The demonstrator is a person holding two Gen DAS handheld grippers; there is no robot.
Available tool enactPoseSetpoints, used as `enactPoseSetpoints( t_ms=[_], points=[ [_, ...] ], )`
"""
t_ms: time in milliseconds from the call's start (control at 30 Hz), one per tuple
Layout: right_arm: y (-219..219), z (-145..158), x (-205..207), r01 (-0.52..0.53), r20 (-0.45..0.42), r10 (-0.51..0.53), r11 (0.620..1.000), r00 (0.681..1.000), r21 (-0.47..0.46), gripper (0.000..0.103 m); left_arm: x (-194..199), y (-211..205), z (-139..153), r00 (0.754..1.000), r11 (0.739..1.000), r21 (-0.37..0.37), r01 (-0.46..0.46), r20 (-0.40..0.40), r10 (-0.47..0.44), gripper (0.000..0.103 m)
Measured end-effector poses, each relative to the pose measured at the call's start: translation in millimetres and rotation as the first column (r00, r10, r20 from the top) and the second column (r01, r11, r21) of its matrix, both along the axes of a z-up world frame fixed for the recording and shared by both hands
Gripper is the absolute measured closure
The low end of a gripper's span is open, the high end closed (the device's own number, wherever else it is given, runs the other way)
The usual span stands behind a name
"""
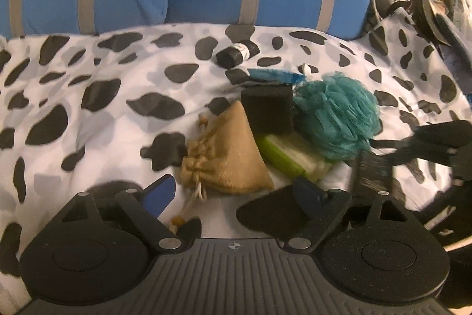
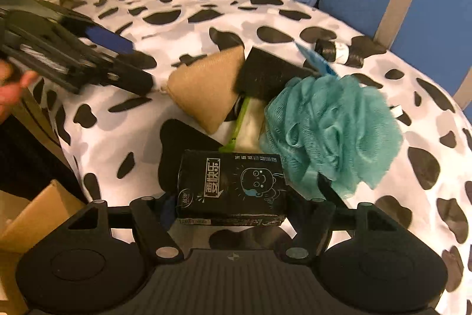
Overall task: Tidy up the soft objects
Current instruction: 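Grasp the tan burlap pouch with the left gripper while the right grasps the black box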
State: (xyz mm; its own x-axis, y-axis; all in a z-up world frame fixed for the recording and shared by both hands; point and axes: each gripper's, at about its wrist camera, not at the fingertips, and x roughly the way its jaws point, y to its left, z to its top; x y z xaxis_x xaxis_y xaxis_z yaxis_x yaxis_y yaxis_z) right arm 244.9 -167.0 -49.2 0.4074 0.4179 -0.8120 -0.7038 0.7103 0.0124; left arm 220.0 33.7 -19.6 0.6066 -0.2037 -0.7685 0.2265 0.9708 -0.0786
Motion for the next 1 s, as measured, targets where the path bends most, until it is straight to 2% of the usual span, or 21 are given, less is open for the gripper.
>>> enactPoseSetpoints(
  t_ms=[67,200,333,467,567,633,667,700,733,767,1000],
  points=[
    [-7,7,-6,0.013,0.002,-0.013,1.000,1.000,0.012,0.030,5,-6,-1,1.000,1.000,0.022,0.015,0.018,-0.015,0.015],
    [-25,22,-16,0.067,0.010,-0.067,0.997,0.998,0.032,0.030,15,-15,-2,0.996,0.997,-0.021,0.073,0.051,-0.072,0.016],
    [-46,34,-27,0.122,0.016,-0.123,0.991,0.992,0.061,0.030,26,-25,-15,0.999,0.997,0.058,0.042,0.023,-0.043,0.019],
    [-61,37,-41,0.142,0.016,-0.143,0.988,0.990,0.057,0.030,37,-27,-28,1.000,0.996,0.089,0.018,-0.024,-0.016,0.041],
    [-66,38,-48,0.152,0.015,-0.153,0.987,0.988,0.051,0.030,42,-28,-31,1.000,0.996,0.082,0.019,-0.026,-0.017,0.048],
    [-68,40,-51,0.164,0.017,-0.165,0.985,0.986,0.061,0.030,43,-31,-34,1.000,0.993,0.116,0.014,-0.027,-0.011,0.063],
    [-69,40,-51,0.167,0.012,-0.168,0.984,0.986,0.068,0.030,44,-32,-36,0.999,0.991,0.130,0.015,-0.041,-0.010,0.079],
    [-70,41,-51,0.170,0.008,-0.171,0.983,0.985,0.075,0.030,44,-30,-36,0.999,0.991,0.134,0.014,-0.051,-0.007,0.088],
    [-69,41,-51,0.172,0.009,-0.173,0.982,0.985,0.076,0.030,43,-27,-36,0.999,0.991,0.134,0.002,-0.054,0.005,0.089],
    [-68,42,-50,0.169,0.012,-0.170,0.983,0.985,0.076,0.030,42,-25,-34,0.998,0.991,0.130,-0.009,-0.055,0.016,0.096],
    [-64,42,-45,0.168,0.016,-0.170,0.983,0.985,0.080,0.030,33,-11,-15,0.998,0.998,0.049,-0.048,-0.031,0.049,0.098]
  ],
)
